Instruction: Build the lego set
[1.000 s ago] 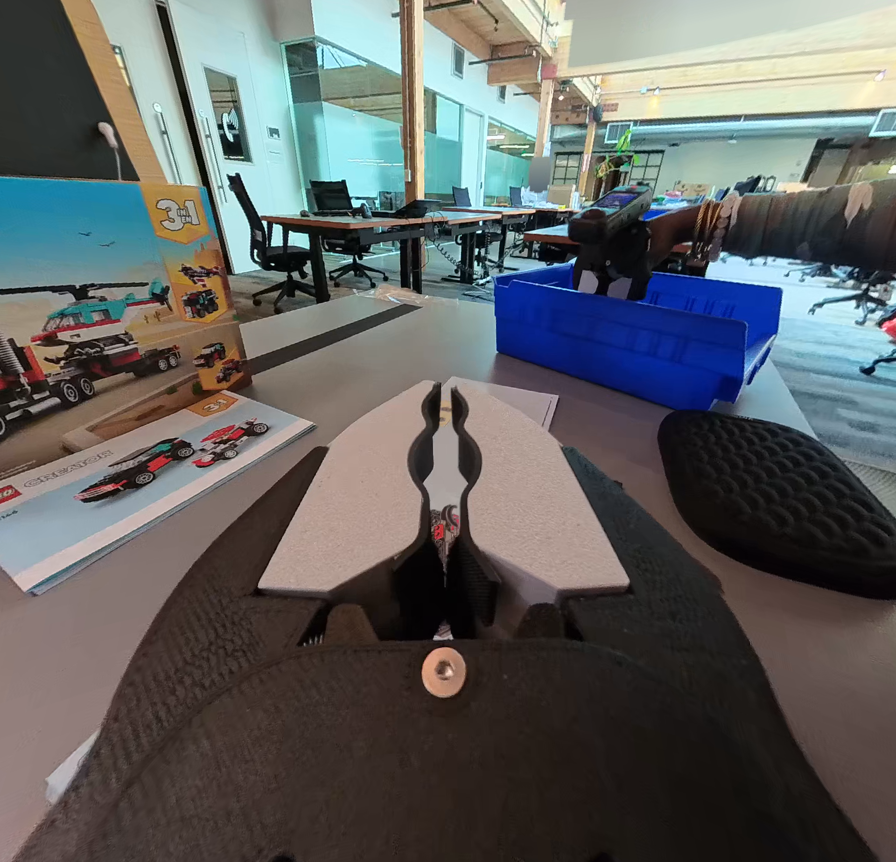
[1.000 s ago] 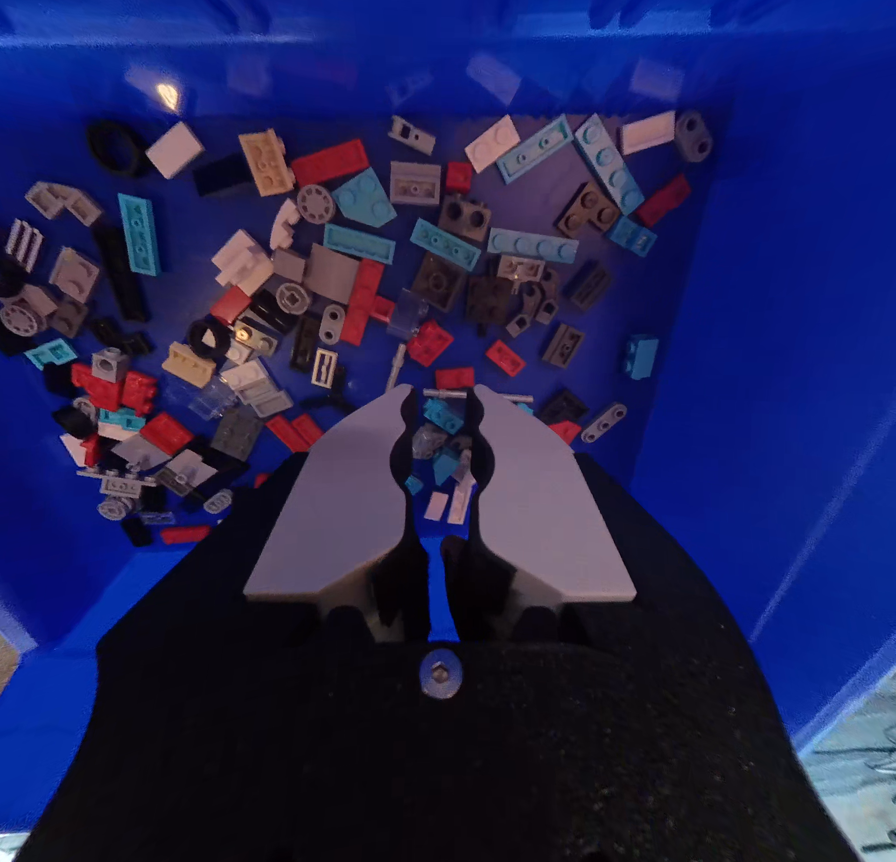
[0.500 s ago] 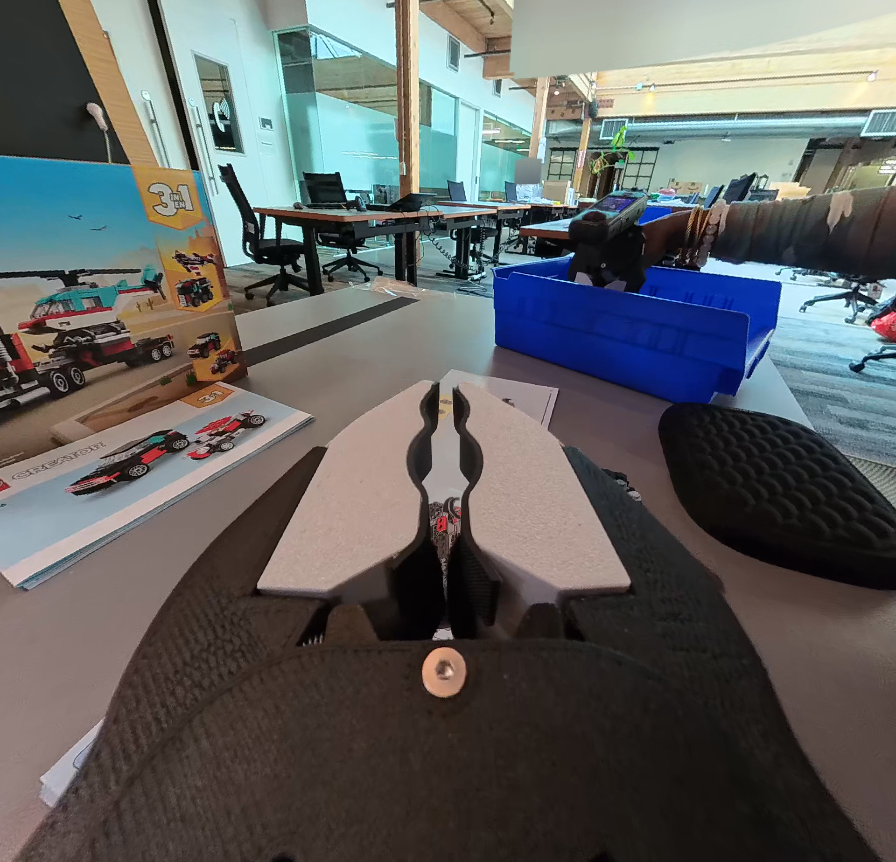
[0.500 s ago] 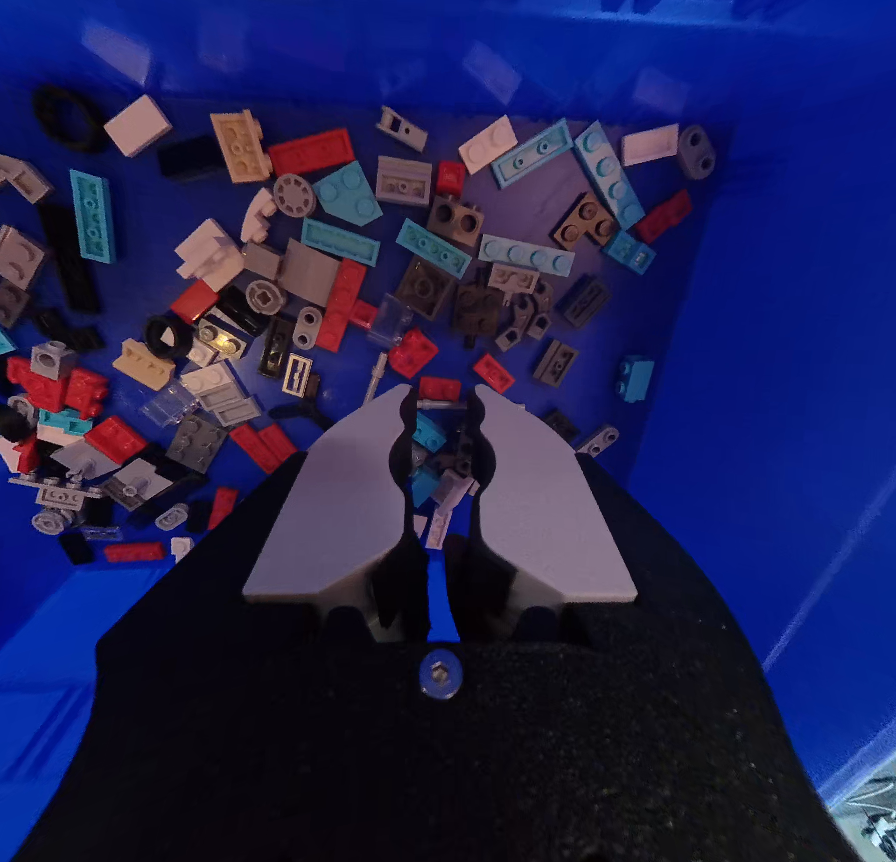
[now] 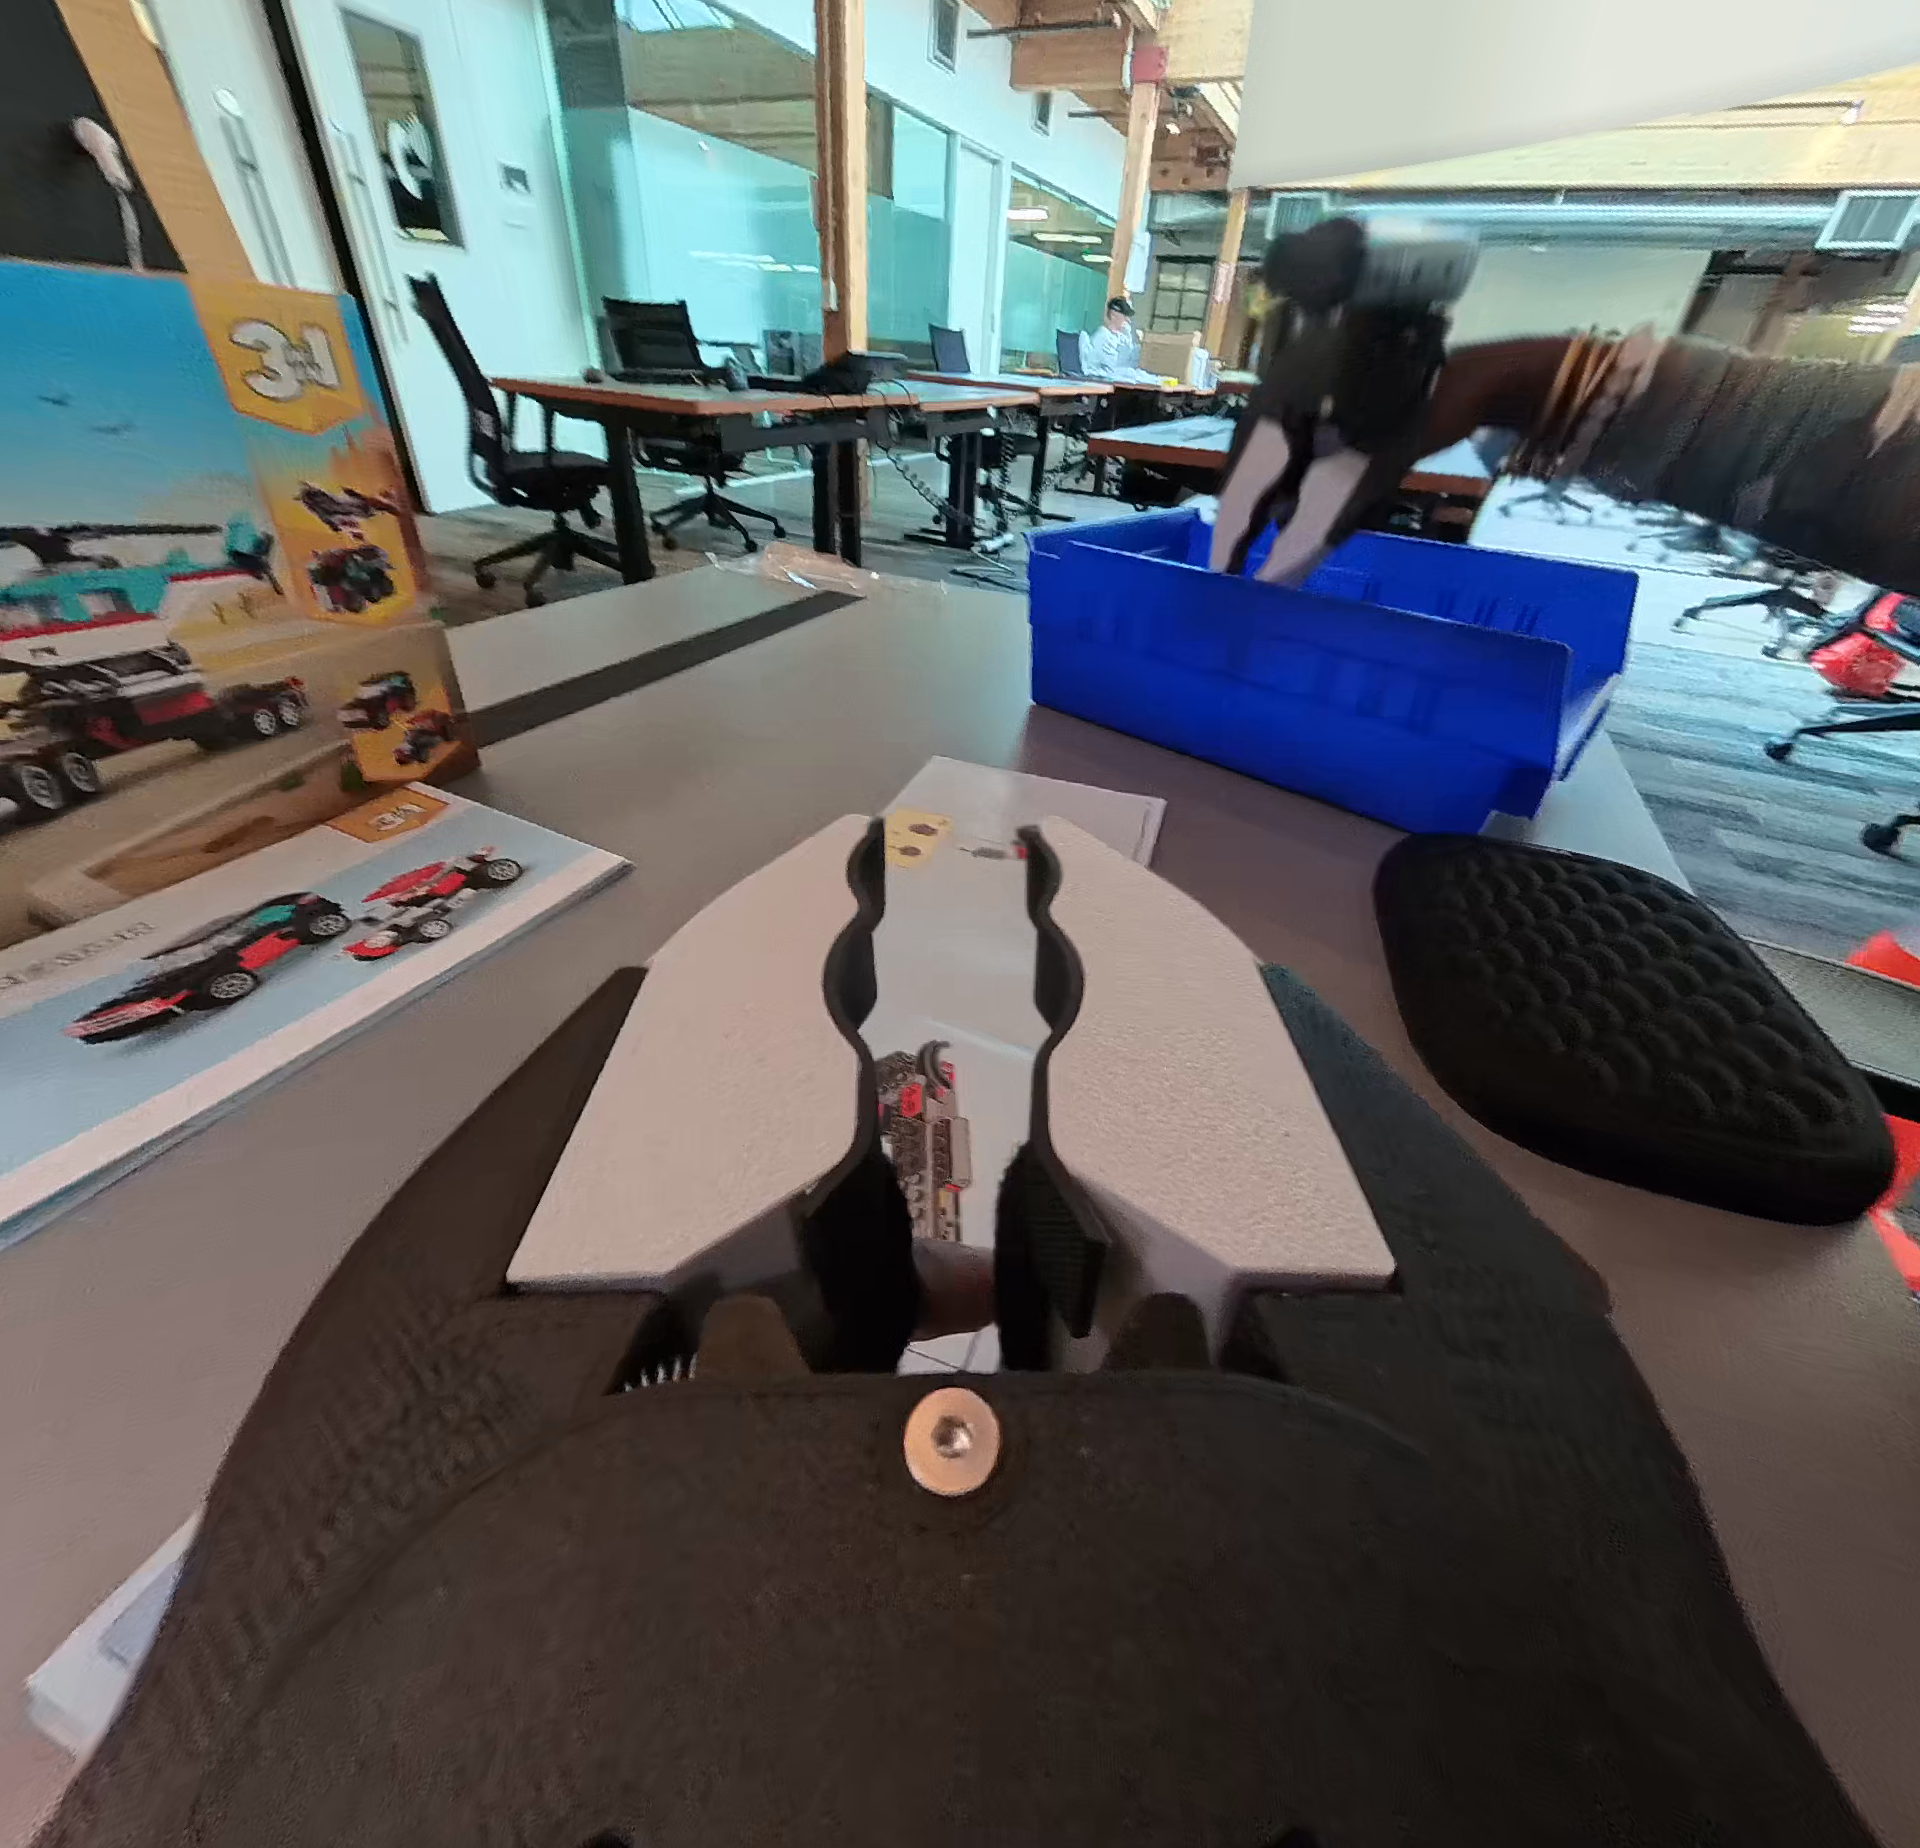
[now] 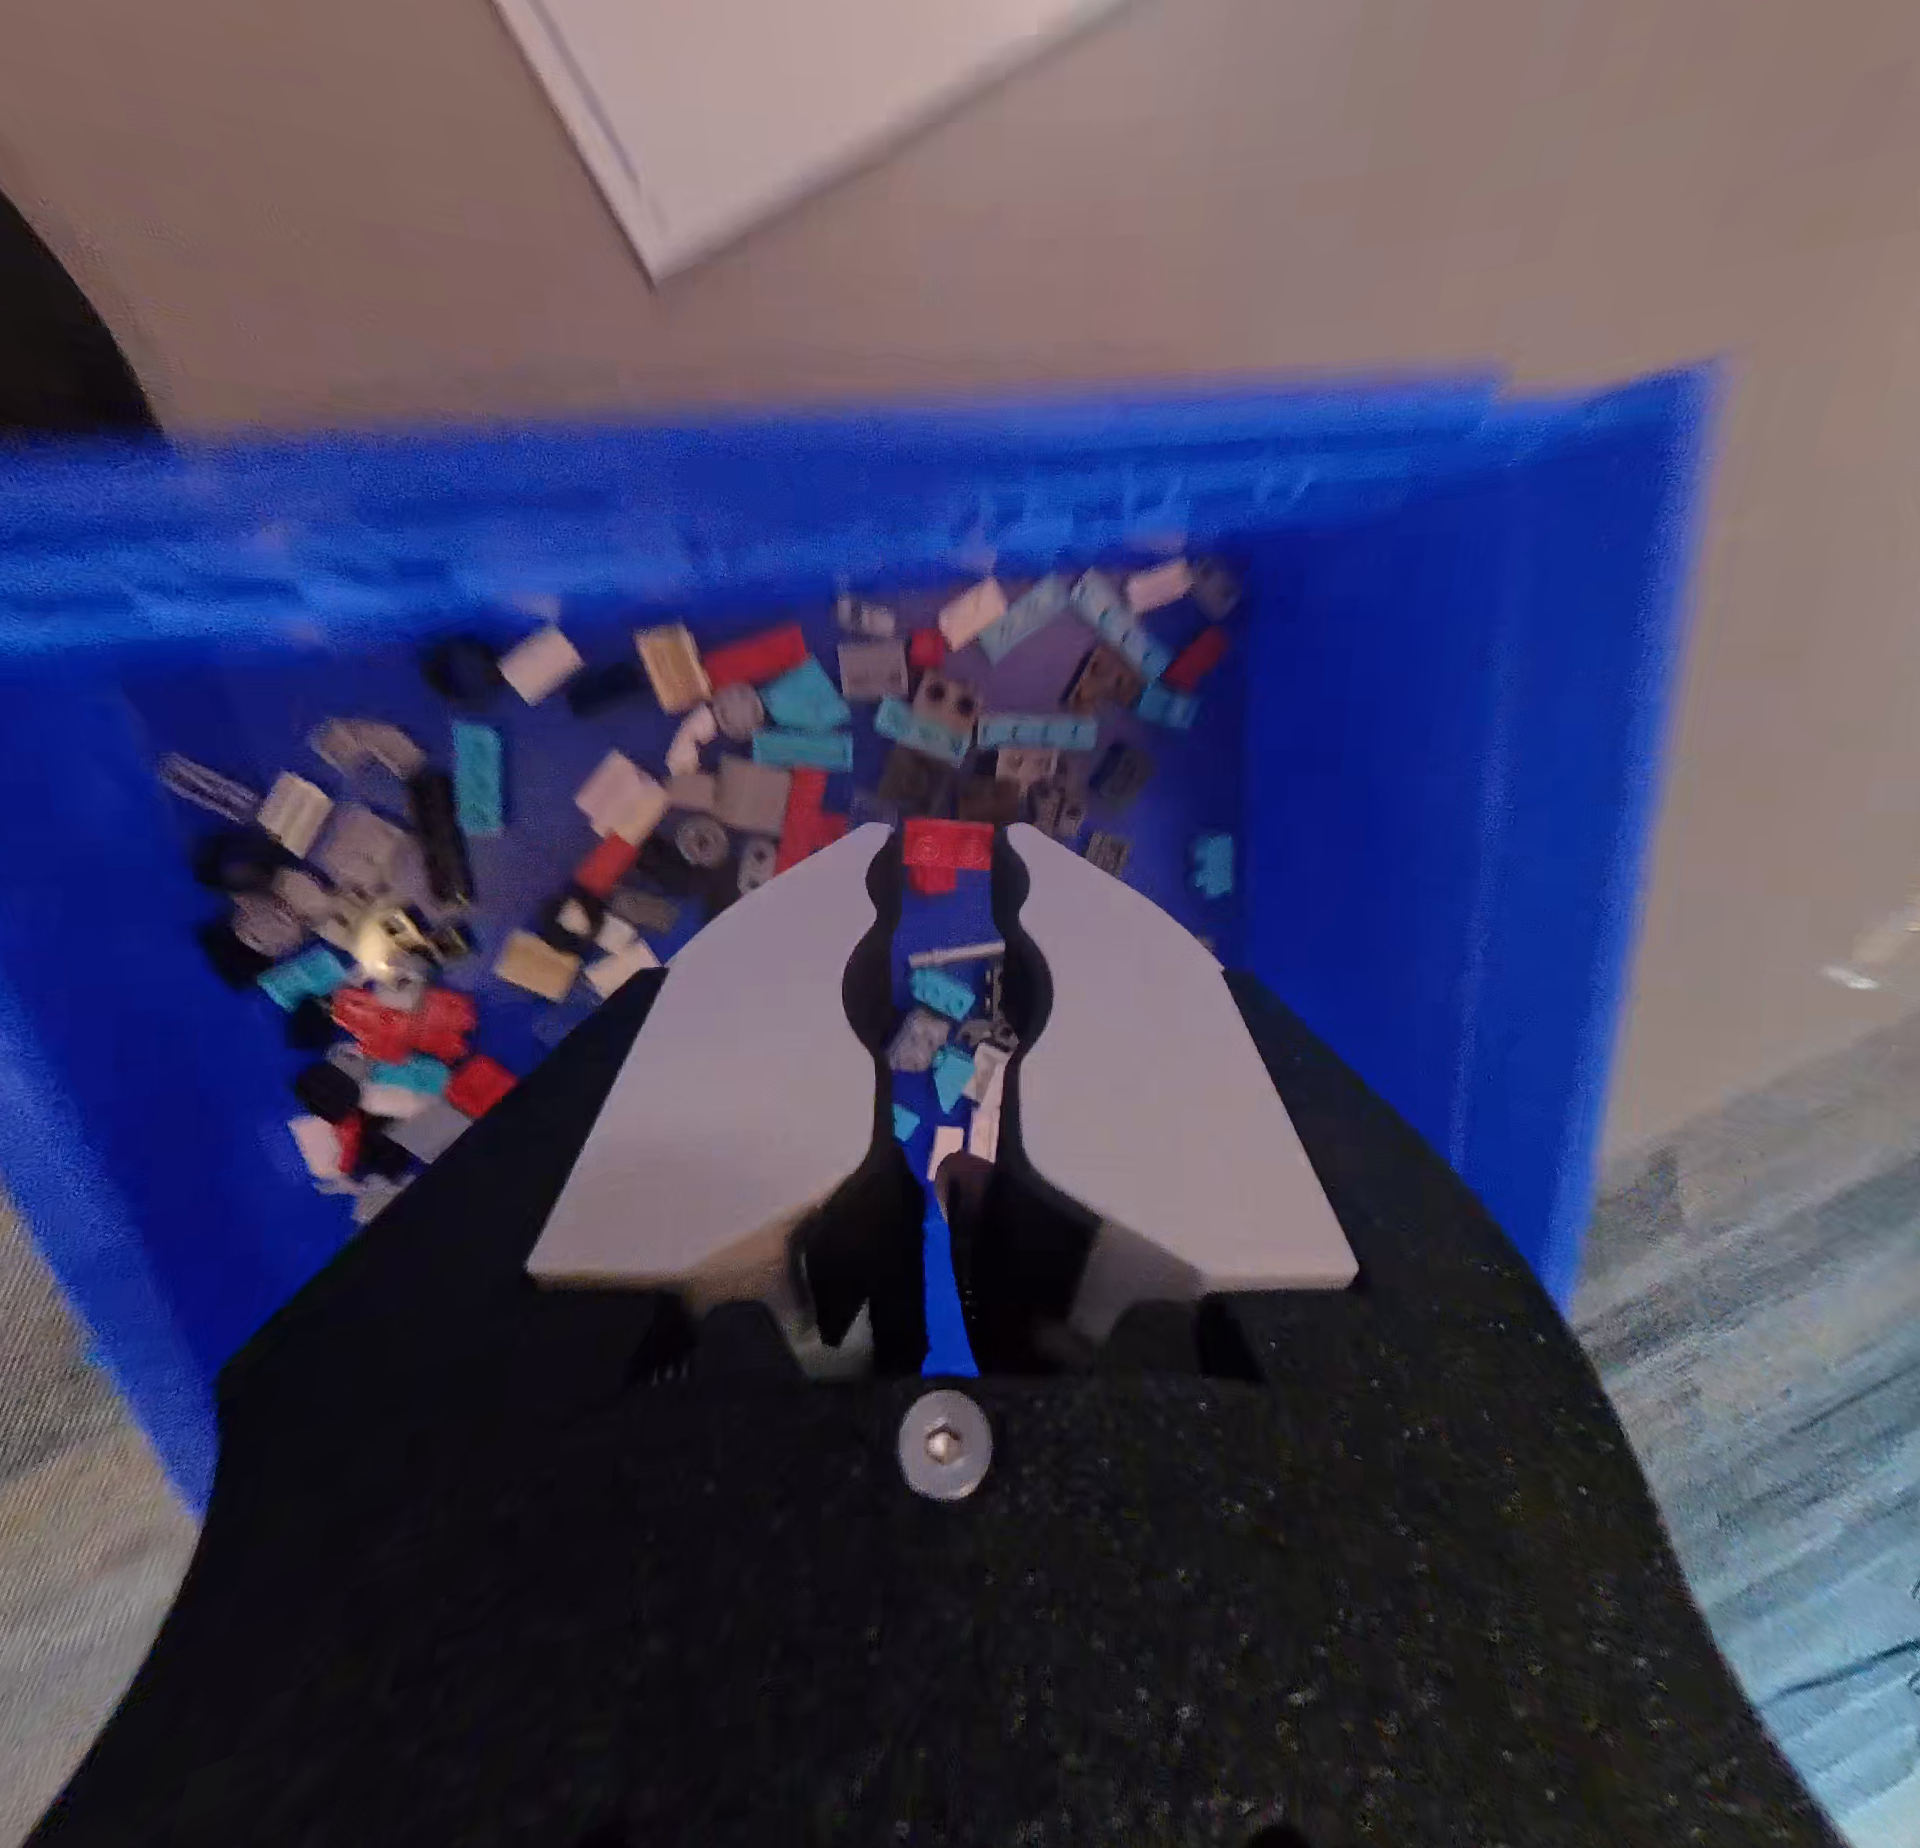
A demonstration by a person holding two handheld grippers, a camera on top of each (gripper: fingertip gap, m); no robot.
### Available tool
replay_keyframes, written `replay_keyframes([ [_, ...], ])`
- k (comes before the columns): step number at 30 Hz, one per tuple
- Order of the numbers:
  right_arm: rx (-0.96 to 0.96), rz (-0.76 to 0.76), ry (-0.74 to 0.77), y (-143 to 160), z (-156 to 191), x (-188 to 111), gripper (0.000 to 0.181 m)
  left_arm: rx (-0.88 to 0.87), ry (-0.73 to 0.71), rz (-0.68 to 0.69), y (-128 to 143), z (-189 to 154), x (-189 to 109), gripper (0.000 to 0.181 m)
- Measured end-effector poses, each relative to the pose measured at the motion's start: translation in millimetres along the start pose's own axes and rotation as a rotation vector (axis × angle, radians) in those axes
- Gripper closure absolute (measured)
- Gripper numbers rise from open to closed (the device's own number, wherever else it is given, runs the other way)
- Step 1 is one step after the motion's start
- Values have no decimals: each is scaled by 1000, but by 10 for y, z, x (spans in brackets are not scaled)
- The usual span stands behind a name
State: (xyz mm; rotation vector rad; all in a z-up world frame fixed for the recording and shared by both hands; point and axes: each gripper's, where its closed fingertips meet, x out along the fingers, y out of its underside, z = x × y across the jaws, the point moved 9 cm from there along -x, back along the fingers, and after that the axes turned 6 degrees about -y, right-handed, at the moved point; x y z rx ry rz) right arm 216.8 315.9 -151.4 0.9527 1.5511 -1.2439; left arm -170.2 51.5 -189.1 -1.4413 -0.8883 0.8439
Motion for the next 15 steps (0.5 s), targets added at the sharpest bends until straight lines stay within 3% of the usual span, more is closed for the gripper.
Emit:
replay_keyframes([
  [4, 6, -191, 86, -503, 350, -469, 165, -44, 129, 96, -11, -90, 32, 136],
  [7, -20, -393, 40, -921, 756, -630, 165, -20, 232, 233, 9, -225, 20, 132],
  [10, -65, -499, -20, -1282, 1153, -547, 165, 40, 263, 317, 55, -335, -29, 131],
  [15, -59, -654, -111, -1739, 1490, -85, 165, 64, 259, 316, 82, -351, -118, 132],
])
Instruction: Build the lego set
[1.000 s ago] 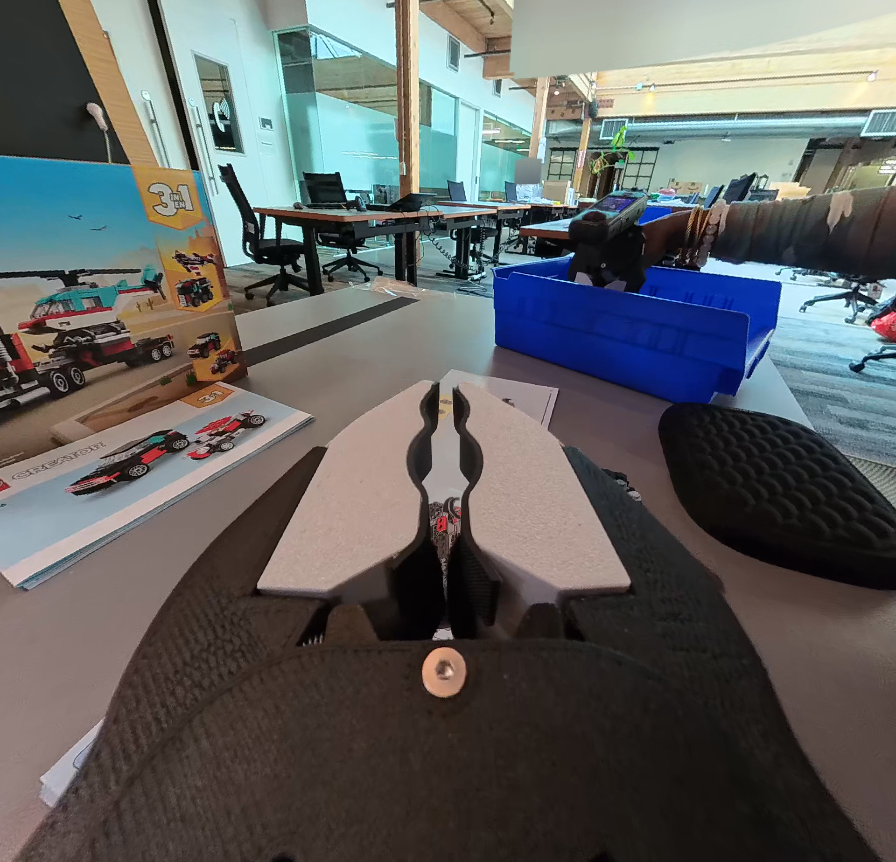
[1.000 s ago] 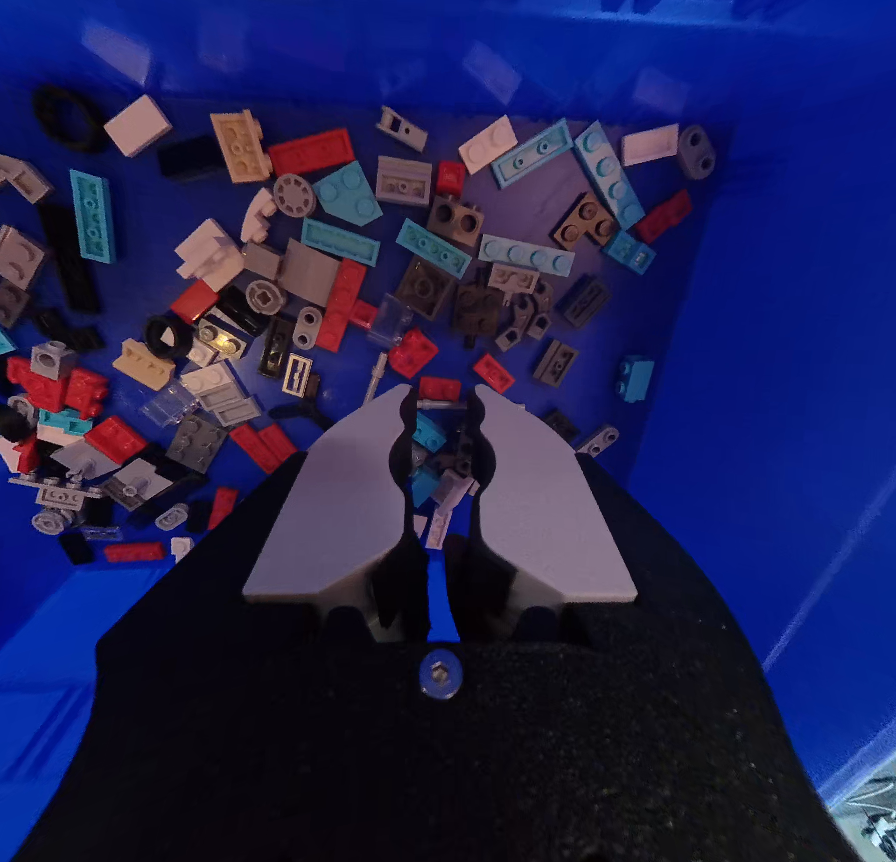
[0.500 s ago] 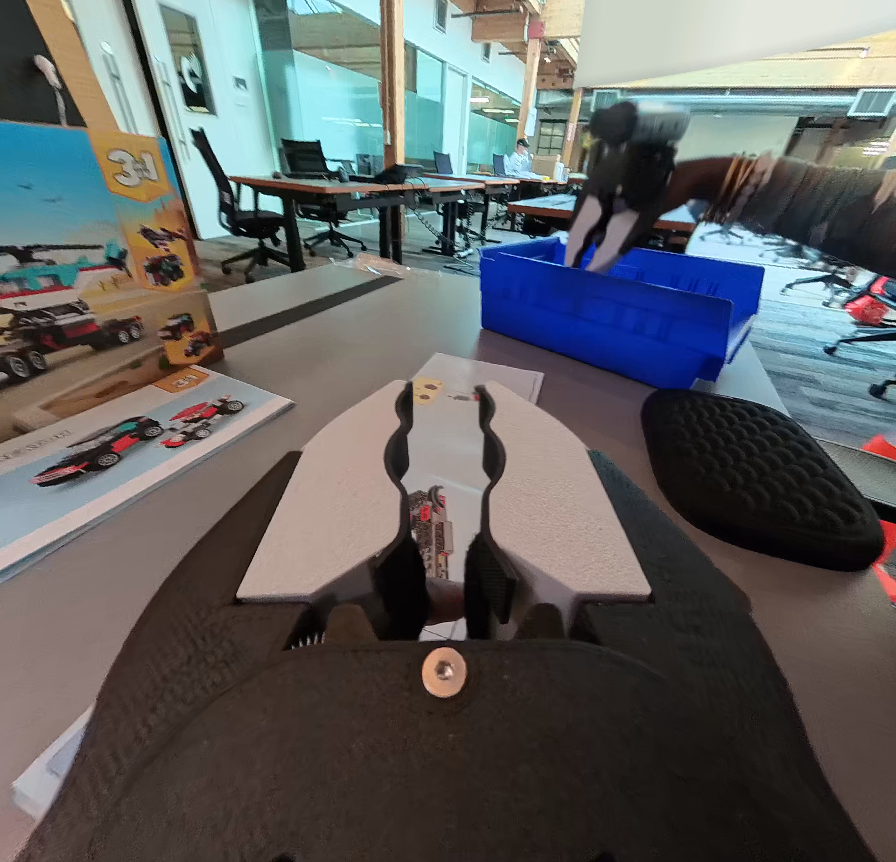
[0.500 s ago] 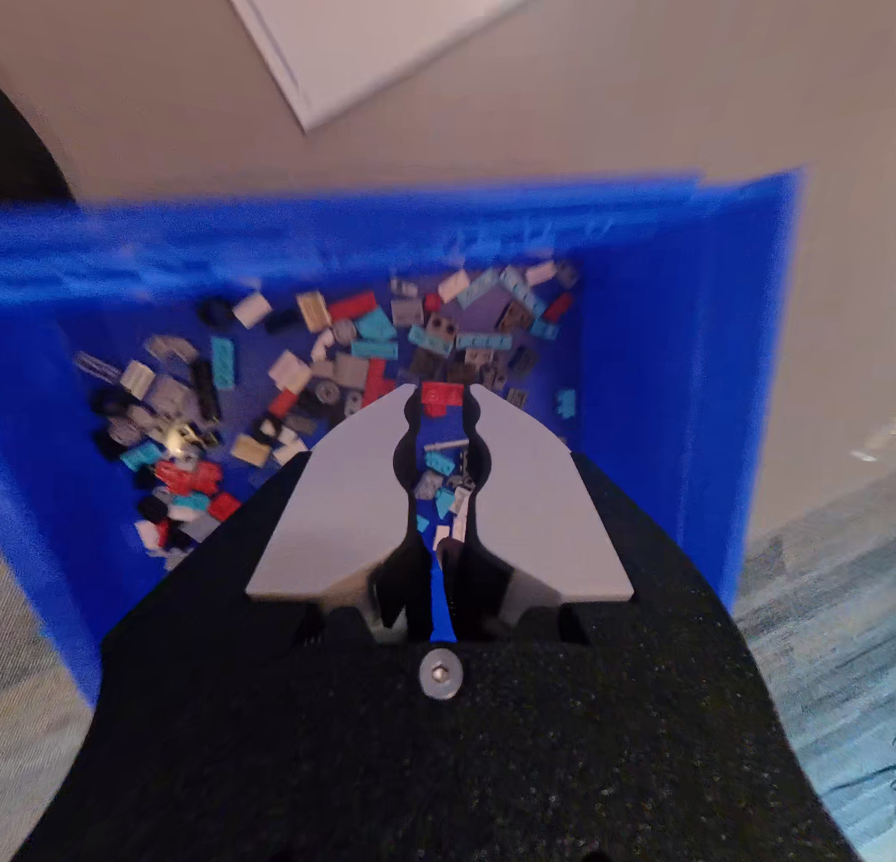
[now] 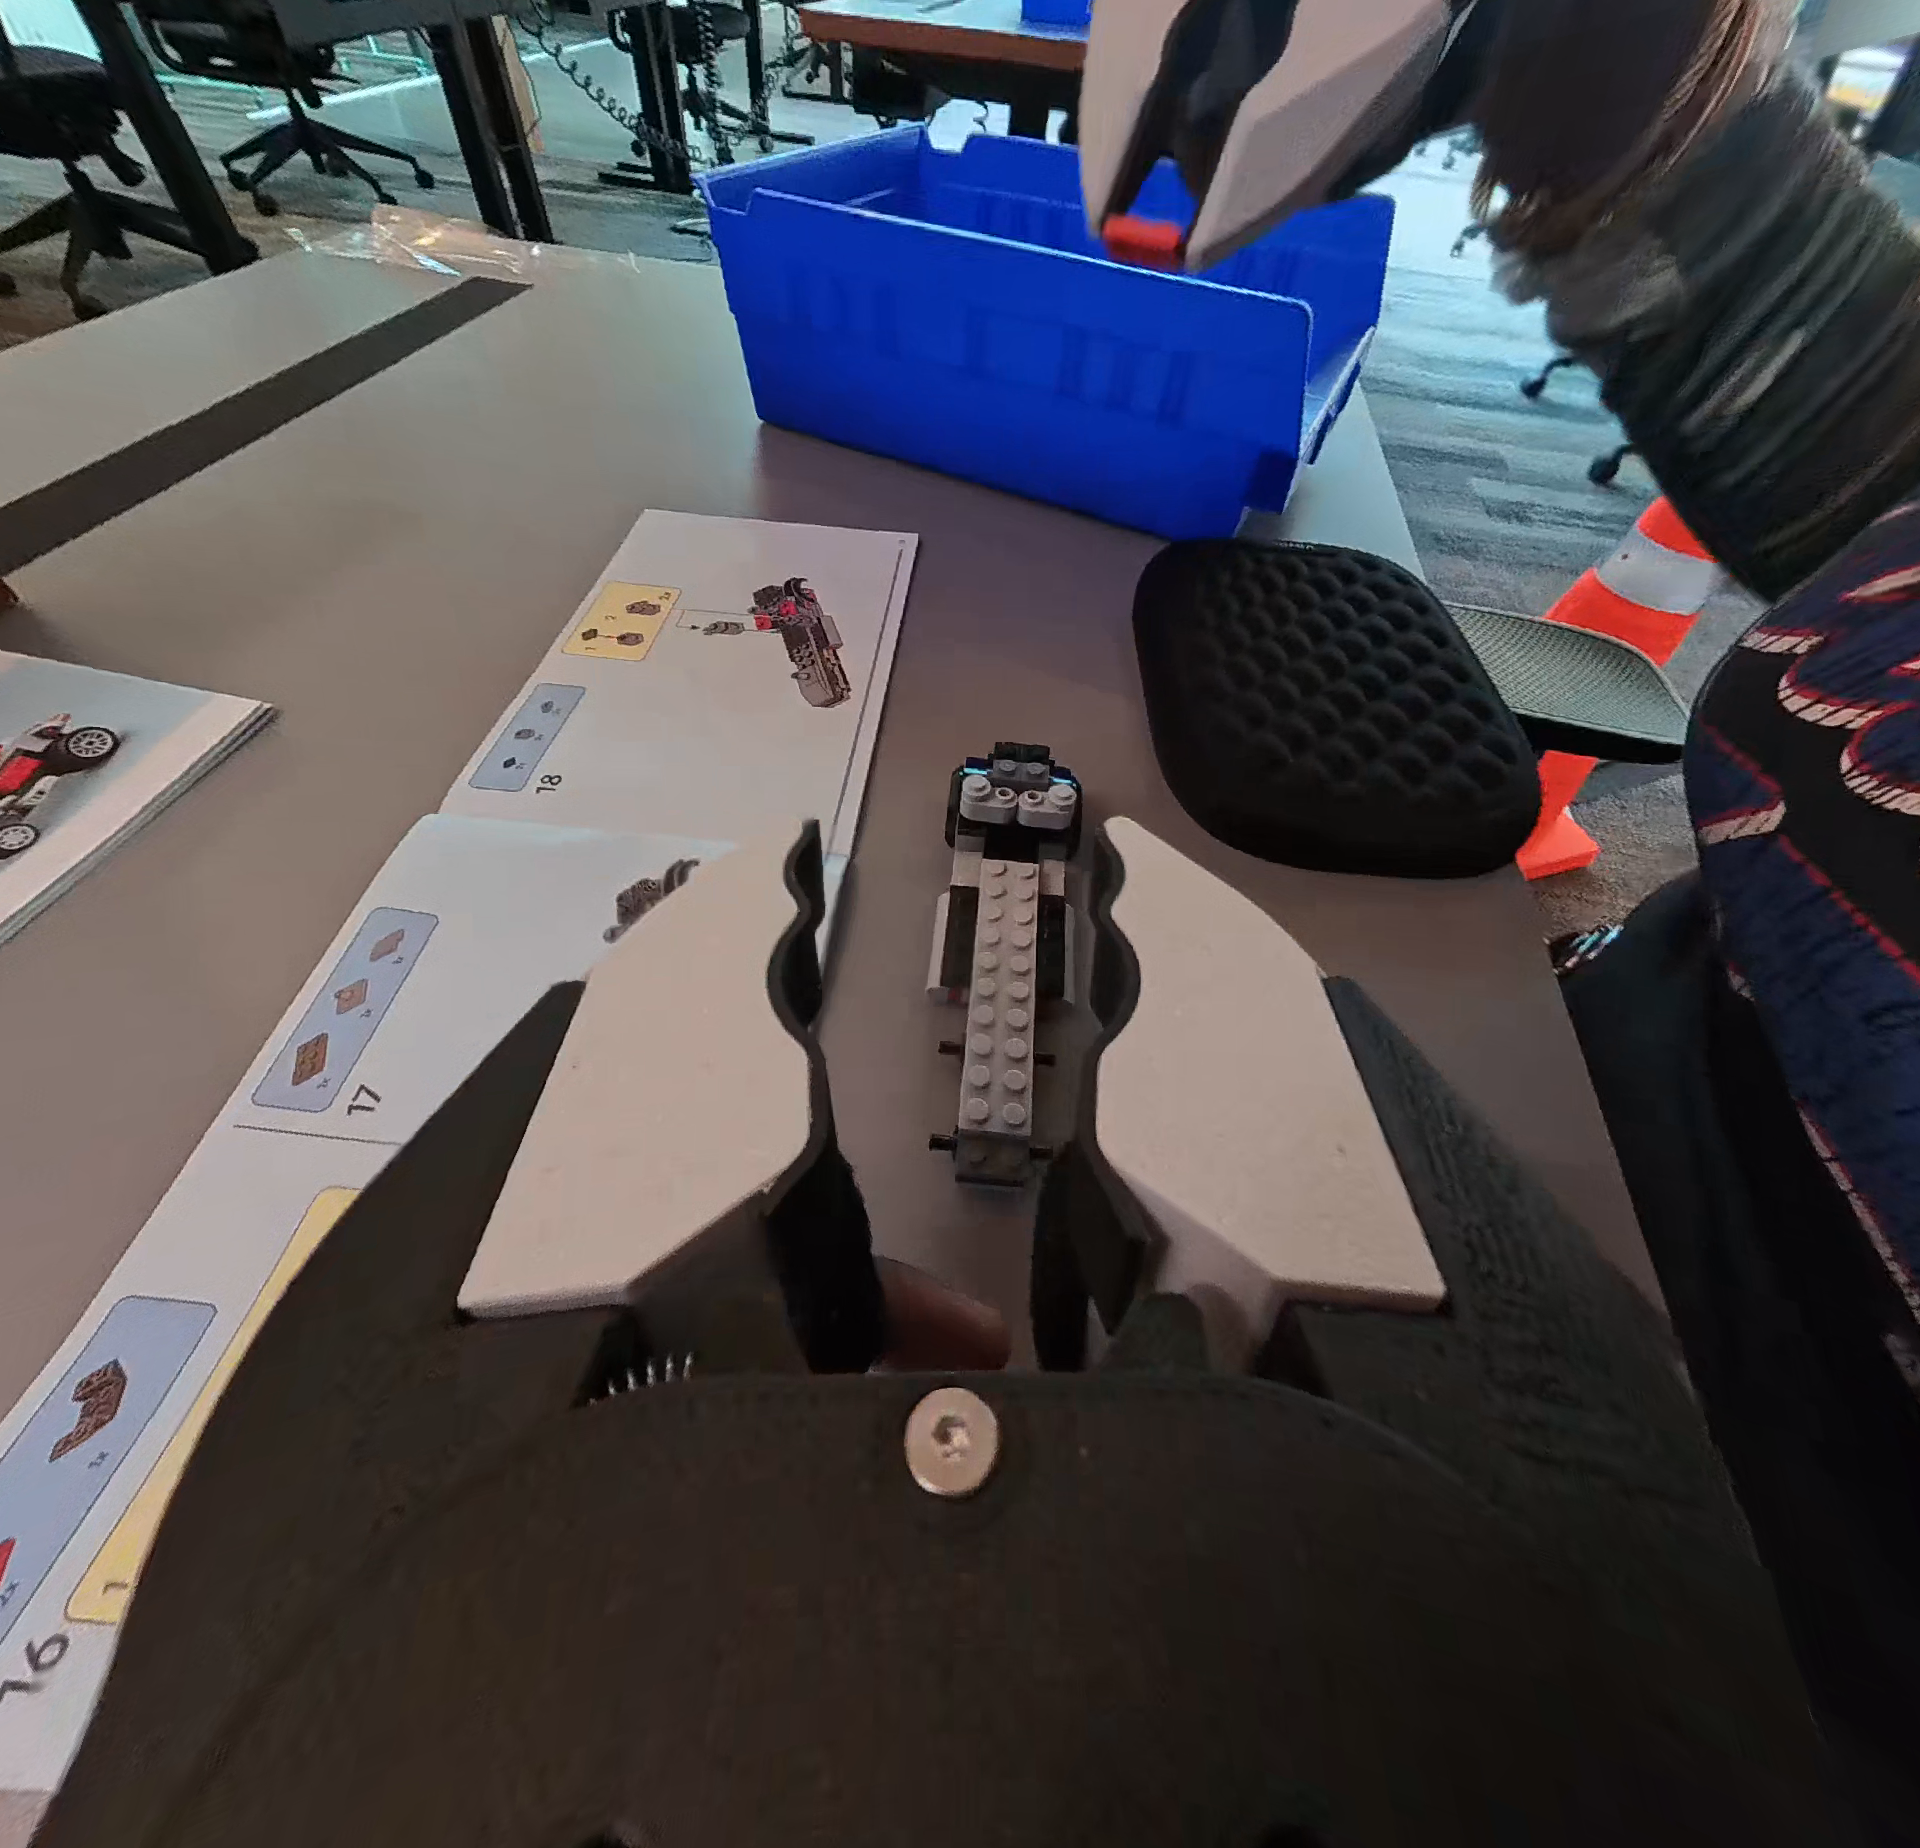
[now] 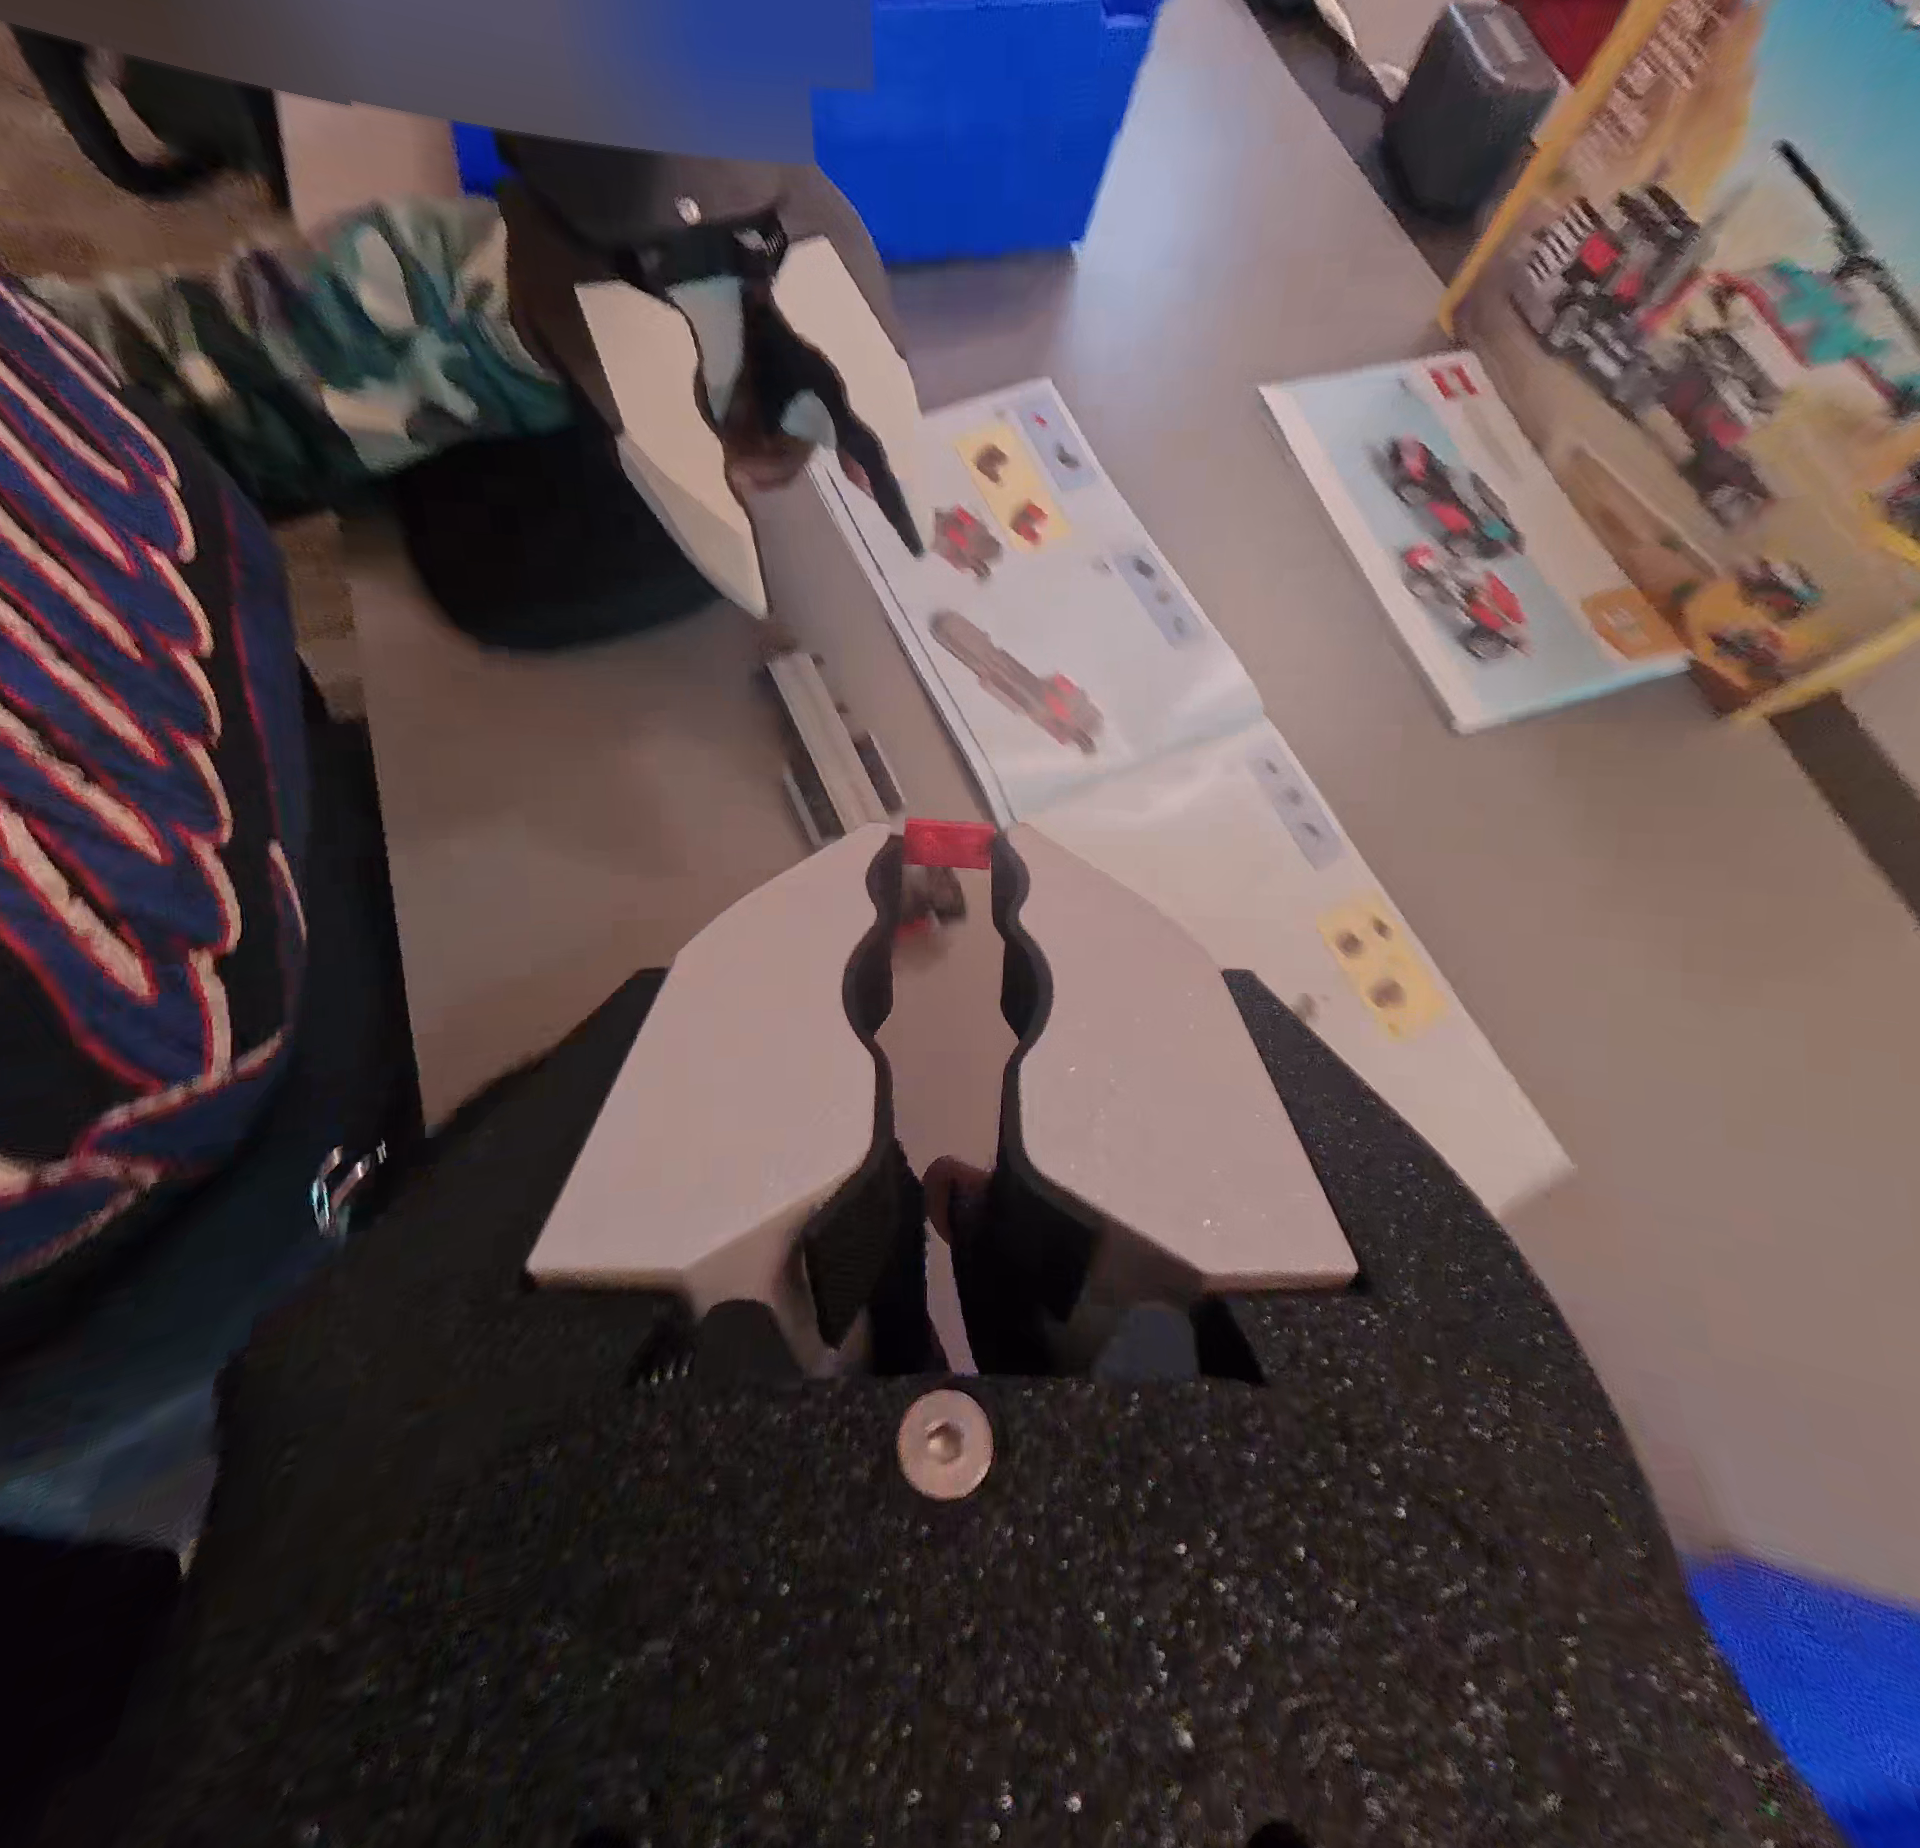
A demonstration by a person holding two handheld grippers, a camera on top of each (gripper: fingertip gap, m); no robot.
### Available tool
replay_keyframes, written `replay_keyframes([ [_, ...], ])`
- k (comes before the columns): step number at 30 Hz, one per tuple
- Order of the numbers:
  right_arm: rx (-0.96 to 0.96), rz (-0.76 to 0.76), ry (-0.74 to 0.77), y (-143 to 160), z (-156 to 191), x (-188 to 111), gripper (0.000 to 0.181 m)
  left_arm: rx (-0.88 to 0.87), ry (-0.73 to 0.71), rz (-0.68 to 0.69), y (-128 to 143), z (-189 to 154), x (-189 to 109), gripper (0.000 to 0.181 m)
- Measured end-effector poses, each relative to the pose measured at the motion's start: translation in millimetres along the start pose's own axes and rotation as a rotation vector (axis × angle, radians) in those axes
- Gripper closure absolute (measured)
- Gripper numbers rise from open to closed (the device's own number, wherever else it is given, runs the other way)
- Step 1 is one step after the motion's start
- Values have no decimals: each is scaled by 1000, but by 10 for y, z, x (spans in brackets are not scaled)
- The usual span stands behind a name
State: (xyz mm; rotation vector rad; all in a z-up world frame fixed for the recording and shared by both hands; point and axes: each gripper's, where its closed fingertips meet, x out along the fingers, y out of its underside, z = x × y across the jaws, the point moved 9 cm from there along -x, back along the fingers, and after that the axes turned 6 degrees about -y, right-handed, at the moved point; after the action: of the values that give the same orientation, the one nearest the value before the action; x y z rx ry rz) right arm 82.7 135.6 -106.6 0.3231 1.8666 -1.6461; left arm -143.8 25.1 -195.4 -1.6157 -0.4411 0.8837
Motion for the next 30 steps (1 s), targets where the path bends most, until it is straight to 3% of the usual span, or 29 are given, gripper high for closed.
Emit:
replay_keyframes([
  [2, 39, -29, -57, 26, 39, 252, 165, 3, 21, 47, 8, -23, -34, 132],
  [5, 66, 51, -101, 111, 85, 510, 165, 20, 35, 176, 87, -58, -59, 132],
  [9, 155, 104, -255, 198, 250, 718, 165, 51, 19, 309, 175, -87, 3, 133],
  [14, 244, 186, -268, 392, 331, 920, 165, 38, 11, 404, 214, -73, 88, 136],
  [23, 298, 255, -194, 559, 243, 1001, 165, 50, 33, 456, 224, -118, 134, 151],
  [30, 313, 243, -164, 622, 169, 948, 165, -24, 127, 478, 214, -290, 162, 151],
])
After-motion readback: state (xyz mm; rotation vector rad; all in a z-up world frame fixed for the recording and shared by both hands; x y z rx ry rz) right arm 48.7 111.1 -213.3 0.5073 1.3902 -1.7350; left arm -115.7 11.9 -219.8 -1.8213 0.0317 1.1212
